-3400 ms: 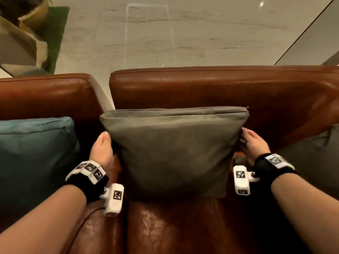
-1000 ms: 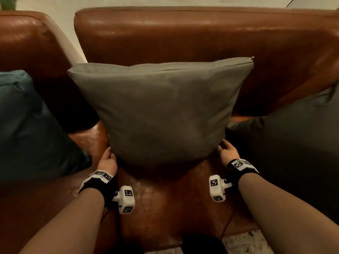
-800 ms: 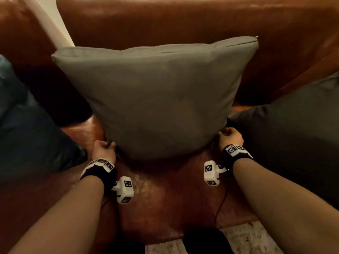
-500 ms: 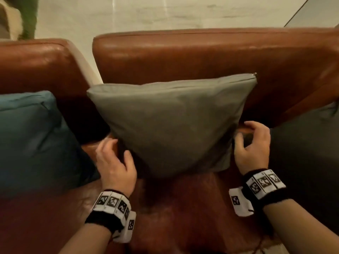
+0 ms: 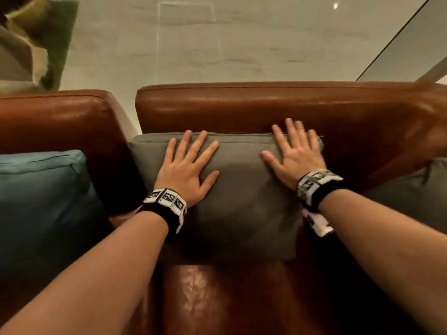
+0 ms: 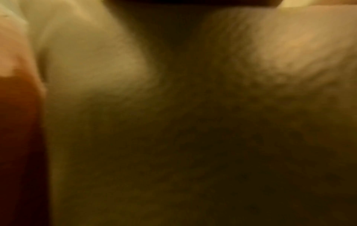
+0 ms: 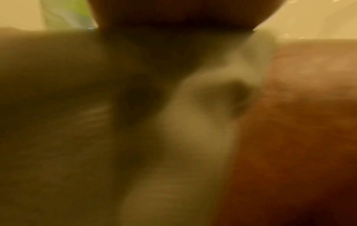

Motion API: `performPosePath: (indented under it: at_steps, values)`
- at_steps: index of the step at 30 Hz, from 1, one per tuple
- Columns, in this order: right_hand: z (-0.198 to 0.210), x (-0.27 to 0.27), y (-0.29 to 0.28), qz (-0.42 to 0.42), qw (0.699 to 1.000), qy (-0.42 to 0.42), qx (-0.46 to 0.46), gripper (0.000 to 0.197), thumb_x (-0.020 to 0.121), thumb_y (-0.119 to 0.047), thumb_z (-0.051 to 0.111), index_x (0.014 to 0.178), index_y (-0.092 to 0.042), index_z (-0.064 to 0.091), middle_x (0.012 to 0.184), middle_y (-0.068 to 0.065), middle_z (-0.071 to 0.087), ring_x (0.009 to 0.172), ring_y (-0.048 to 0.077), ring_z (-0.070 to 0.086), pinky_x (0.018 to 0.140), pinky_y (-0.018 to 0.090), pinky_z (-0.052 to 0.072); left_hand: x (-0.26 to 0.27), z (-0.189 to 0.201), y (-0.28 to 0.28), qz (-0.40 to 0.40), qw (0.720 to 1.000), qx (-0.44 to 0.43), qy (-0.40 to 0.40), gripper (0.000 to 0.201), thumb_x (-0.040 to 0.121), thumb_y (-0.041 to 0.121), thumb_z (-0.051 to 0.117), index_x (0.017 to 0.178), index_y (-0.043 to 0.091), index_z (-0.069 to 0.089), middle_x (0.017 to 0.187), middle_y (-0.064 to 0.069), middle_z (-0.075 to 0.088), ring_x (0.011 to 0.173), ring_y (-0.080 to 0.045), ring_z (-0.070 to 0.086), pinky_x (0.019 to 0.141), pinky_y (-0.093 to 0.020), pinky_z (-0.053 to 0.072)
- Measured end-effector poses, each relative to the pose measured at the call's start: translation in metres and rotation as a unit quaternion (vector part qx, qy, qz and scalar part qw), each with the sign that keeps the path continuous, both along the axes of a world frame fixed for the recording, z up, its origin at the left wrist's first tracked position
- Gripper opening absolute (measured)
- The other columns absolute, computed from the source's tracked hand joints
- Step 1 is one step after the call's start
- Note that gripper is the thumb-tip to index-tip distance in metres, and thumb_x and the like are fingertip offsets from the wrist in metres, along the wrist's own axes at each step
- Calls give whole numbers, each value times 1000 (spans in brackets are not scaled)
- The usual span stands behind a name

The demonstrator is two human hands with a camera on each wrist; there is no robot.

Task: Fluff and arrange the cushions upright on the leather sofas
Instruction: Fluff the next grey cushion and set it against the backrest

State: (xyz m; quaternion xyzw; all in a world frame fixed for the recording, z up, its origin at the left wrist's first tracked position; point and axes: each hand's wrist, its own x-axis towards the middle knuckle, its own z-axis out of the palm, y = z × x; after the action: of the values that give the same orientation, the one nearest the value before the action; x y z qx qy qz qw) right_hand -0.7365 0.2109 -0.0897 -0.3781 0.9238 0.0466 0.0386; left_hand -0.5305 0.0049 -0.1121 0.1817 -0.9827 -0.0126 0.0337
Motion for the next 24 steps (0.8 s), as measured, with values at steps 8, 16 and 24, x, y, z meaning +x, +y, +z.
performPosePath:
  at_steps: [8,16,24]
  values:
    - [24,4,-20,68,995,-29,-61,66,94,-59,29,143,-17,43,142,10,50,131,30,44,116,50,22,-24,28,-1,116,992,38,9,65,92,62,27,138,21,48,133,-8,51,125,-34,45,115,-55,25]
    - [24,29,-69,74,986,-60,-138,25,94,-42,56,106,-21,59,105,0,61,105,24,54,92,41,32,-48,51,-16,87,989,114,-31,33,95,49,49,106,18,48,102,-7,66,102,-31,61,96,-44,37]
    - [25,-11,-4,102,993,10,-56,55,94,-65,23,103,-22,57,99,4,65,97,29,60,90,41,40,13,33,-58,48,999,-7,-4,49,97,56,25,96,18,56,88,-9,62,84,-35,62,75,-44,46]
